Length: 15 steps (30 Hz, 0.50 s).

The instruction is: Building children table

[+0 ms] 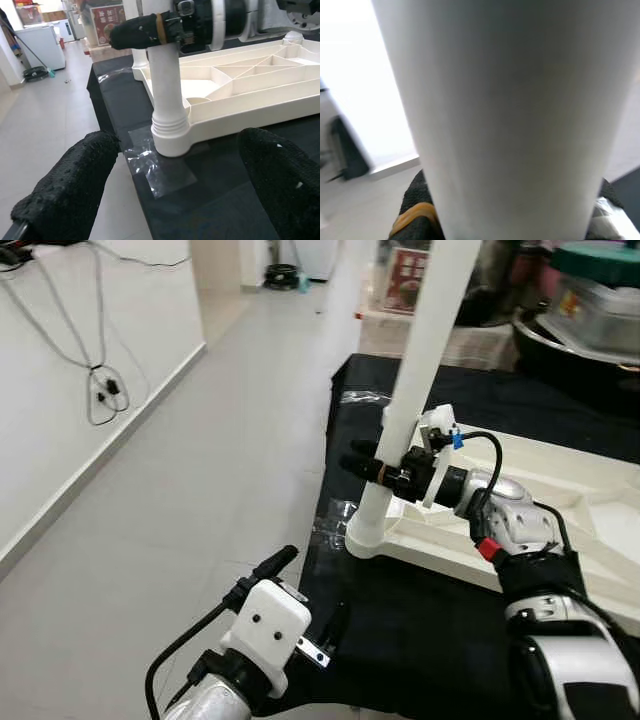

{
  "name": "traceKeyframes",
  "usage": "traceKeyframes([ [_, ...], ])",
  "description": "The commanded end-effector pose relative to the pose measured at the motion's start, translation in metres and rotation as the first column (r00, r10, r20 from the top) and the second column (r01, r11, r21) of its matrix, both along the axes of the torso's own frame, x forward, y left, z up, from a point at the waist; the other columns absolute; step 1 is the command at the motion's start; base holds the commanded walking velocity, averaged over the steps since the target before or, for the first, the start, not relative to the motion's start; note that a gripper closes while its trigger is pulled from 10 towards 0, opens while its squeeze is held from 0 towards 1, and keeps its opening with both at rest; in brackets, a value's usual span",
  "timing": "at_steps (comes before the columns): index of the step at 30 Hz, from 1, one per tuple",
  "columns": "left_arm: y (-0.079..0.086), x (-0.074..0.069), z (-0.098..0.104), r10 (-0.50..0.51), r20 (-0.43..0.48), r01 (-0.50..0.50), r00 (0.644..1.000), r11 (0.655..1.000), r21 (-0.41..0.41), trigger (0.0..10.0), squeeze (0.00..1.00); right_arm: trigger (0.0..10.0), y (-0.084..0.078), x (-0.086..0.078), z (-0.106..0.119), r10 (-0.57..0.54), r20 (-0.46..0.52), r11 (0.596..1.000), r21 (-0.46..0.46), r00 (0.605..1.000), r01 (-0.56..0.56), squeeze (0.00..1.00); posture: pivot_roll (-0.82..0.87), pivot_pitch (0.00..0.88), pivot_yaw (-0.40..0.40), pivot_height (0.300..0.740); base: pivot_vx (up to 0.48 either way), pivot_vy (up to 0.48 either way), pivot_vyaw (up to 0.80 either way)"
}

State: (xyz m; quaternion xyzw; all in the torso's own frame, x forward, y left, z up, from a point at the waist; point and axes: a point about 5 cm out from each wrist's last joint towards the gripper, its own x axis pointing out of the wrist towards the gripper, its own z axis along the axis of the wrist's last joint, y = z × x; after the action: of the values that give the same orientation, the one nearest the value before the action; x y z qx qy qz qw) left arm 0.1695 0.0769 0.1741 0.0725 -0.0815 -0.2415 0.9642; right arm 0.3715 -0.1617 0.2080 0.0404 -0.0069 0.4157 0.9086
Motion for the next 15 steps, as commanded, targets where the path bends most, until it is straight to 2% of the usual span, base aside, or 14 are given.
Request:
traceKeyframes([
  [1, 0.000, -0.002, -0.001, -0.005, -0.017, 0.005, 1.000, 1.000, 0.001, 10.0, 0.00, 0.0, -0.021, 0.003, -0.016, -0.309, -0.058, 0.951, 0.000, 0.949, 0.309, 0.00, 0.14, 0.055, -0.115, 0.740, 0.000, 0.000, 0.00],
  [2, 0.000, -0.002, -0.001, -0.005, -0.017, 0.005, 1.000, 1.000, 0.001, 10.0, 0.00, 0.0, -0.021, 0.003, -0.016, -0.309, -0.058, 0.951, 0.000, 0.949, 0.309, 0.00, 0.14, 0.055, -0.115, 0.740, 0.000, 0.000, 0.00],
  [3, 0.000, -0.002, -0.001, -0.004, -0.017, 0.004, 1.000, 1.000, 0.001, 10.0, 0.00, 0.0, -0.026, 0.004, -0.018, -0.405, -0.062, 0.914, -0.010, 0.912, 0.405, 0.00, 0.13, 0.057, -0.114, 0.740, 0.000, 0.000, 0.00],
  [4, 0.000, -0.002, -0.001, -0.004, -0.017, 0.004, 1.000, 1.000, 0.002, 10.0, 0.00, 0.0, -0.034, 0.004, -0.020, -0.545, -0.068, 0.838, -0.012, 0.836, 0.546, 0.00, 0.13, 0.058, -0.109, 0.740, 0.000, 0.000, 0.00],
  [5, 0.001, -0.002, -0.001, -0.003, -0.017, 0.003, 1.000, 1.000, 0.002, 10.0, 0.00, 0.0, -0.038, 0.003, -0.022, -0.622, -0.071, 0.782, -0.013, 0.780, 0.623, 0.00, 0.13, 0.058, -0.107, 0.740, 0.000, 0.000, 0.00],
  [7, 0.001, -0.001, -0.002, -0.004, -0.017, 0.004, 1.000, 1.000, 0.003, 10.0, 0.00, 0.0, -0.053, -0.008, -0.027, -0.836, -0.065, 0.548, -0.031, 0.545, 0.836, 0.00, 0.13, 0.060, -0.108, 0.740, 0.000, 0.000, 0.00],
  [8, 0.001, -0.001, -0.002, -0.004, -0.017, 0.004, 1.000, 1.000, 0.003, 10.0, 0.00, 0.0, -0.053, -0.008, -0.027, -0.836, -0.065, 0.548, -0.031, 0.545, 0.836, 0.00, 0.13, 0.060, -0.108, 0.740, 0.000, 0.000, 0.00],
  [9, 0.001, 0.000, -0.002, -0.004, -0.016, 0.004, 1.000, 1.000, 0.004, 10.0, 0.00, 0.0, -0.056, -0.019, -0.030, -0.905, -0.079, 0.421, -0.042, 0.417, 0.906, 0.00, 0.13, 0.060, -0.106, 0.740, 0.000, 0.000, 0.00],
  [10, 0.001, 0.000, -0.002, -0.004, -0.016, 0.004, 1.000, 1.000, 0.005, 10.0, 0.00, 0.0, -0.057, -0.027, -0.032, -0.942, -0.091, 0.328, -0.051, 0.323, 0.943, 0.00, 0.13, 0.060, -0.106, 0.740, 0.000, 0.000, 0.00],
  [11, 0.001, 0.000, -0.002, -0.004, -0.015, 0.004, 1.000, 1.000, 0.006, 10.0, 0.00, 0.0, -0.051, -0.034, -0.034, -0.956, -0.115, 0.275, -0.046, 0.269, 0.960, 0.00, 0.13, 0.059, -0.106, 0.740, 0.000, 0.000, 0.00],
  [13, 0.001, 0.000, -0.001, -0.003, -0.014, 0.003, 1.000, 1.000, 0.005, 10.0, 0.00, 0.0, -0.030, -0.042, -0.036, -0.954, -0.161, 0.260, -0.035, 0.251, 0.965, 0.00, 0.13, 0.062, -0.106, 0.740, 0.000, 0.000, 0.00],
  [15, 0.001, 0.000, -0.001, -0.003, -0.013, 0.003, 1.000, 1.000, 0.004, 10.0, 0.00, 0.0, -0.024, -0.044, -0.036, -0.954, -0.172, 0.255, -0.032, 0.246, 0.966, 0.00, 0.13, 0.062, -0.106, 0.740, 0.000, 0.000, 0.00],
])
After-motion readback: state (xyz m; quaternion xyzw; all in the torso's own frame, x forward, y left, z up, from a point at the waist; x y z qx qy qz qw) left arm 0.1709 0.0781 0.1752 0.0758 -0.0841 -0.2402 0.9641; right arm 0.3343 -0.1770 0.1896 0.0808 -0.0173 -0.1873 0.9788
